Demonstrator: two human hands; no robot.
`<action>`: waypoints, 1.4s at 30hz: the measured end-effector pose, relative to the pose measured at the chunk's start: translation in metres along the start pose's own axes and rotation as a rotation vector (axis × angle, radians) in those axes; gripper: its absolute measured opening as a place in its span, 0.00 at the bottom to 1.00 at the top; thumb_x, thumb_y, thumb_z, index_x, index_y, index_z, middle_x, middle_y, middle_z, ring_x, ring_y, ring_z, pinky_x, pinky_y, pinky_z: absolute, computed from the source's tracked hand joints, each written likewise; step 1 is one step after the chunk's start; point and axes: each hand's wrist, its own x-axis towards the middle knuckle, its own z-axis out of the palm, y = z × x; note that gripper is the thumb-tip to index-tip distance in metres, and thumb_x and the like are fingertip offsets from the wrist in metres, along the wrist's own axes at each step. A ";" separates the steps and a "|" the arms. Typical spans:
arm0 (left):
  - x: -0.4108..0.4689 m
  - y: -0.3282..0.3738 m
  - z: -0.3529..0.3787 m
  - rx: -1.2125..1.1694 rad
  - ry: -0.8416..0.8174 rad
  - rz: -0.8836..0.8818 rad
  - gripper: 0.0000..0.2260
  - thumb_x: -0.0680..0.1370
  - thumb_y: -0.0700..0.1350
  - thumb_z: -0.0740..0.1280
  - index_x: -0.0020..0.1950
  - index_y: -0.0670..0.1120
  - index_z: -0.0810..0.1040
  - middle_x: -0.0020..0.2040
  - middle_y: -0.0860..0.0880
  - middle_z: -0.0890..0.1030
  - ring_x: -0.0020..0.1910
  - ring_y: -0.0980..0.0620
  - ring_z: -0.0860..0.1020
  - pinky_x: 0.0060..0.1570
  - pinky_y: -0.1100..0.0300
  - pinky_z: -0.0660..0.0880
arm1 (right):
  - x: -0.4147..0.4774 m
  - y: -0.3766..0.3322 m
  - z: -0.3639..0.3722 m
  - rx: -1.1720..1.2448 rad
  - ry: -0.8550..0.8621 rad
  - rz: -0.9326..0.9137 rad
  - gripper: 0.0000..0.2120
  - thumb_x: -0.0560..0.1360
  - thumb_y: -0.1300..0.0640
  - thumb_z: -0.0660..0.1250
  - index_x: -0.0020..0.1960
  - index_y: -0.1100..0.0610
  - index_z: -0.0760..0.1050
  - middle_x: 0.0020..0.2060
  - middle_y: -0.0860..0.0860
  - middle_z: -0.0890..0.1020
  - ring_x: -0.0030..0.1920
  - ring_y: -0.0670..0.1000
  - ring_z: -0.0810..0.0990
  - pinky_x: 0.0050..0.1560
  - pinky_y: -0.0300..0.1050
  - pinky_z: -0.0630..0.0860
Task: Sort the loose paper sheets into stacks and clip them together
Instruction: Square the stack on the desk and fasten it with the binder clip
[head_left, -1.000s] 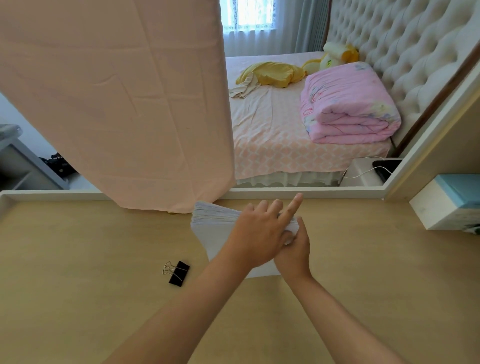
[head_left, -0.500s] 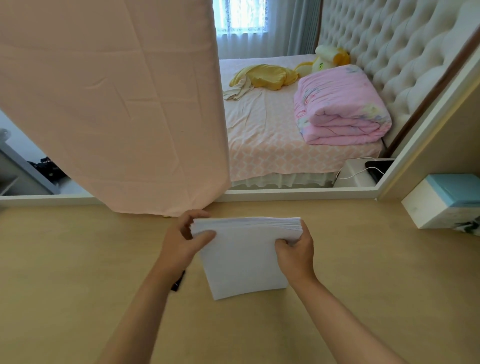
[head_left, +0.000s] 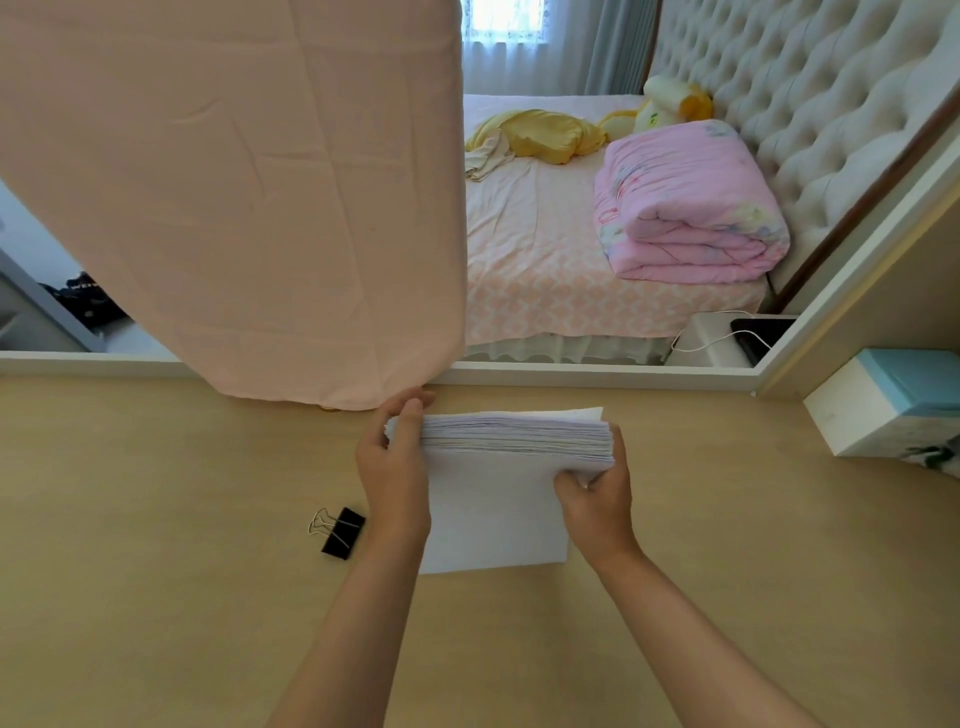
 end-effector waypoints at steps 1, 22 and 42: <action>-0.001 0.000 0.002 -0.006 0.016 0.012 0.06 0.80 0.44 0.66 0.49 0.52 0.83 0.51 0.52 0.85 0.57 0.55 0.80 0.62 0.54 0.72 | 0.000 -0.001 0.001 0.004 0.005 -0.005 0.24 0.68 0.73 0.64 0.61 0.56 0.72 0.48 0.49 0.81 0.47 0.43 0.80 0.45 0.33 0.76; 0.027 -0.046 -0.033 0.440 -0.406 0.002 0.18 0.70 0.42 0.77 0.59 0.51 0.80 0.52 0.55 0.85 0.52 0.54 0.83 0.46 0.58 0.81 | 0.038 -0.020 0.008 0.205 0.132 0.346 0.14 0.68 0.72 0.64 0.43 0.55 0.80 0.36 0.47 0.83 0.35 0.46 0.81 0.34 0.41 0.76; 0.058 0.029 -0.028 1.329 -0.935 0.261 0.15 0.68 0.50 0.73 0.53 0.57 0.77 0.43 0.57 0.80 0.41 0.59 0.76 0.38 0.62 0.70 | 0.069 -0.048 -0.041 -0.314 -0.387 0.107 0.11 0.62 0.60 0.81 0.42 0.52 0.83 0.40 0.53 0.85 0.39 0.51 0.83 0.42 0.52 0.80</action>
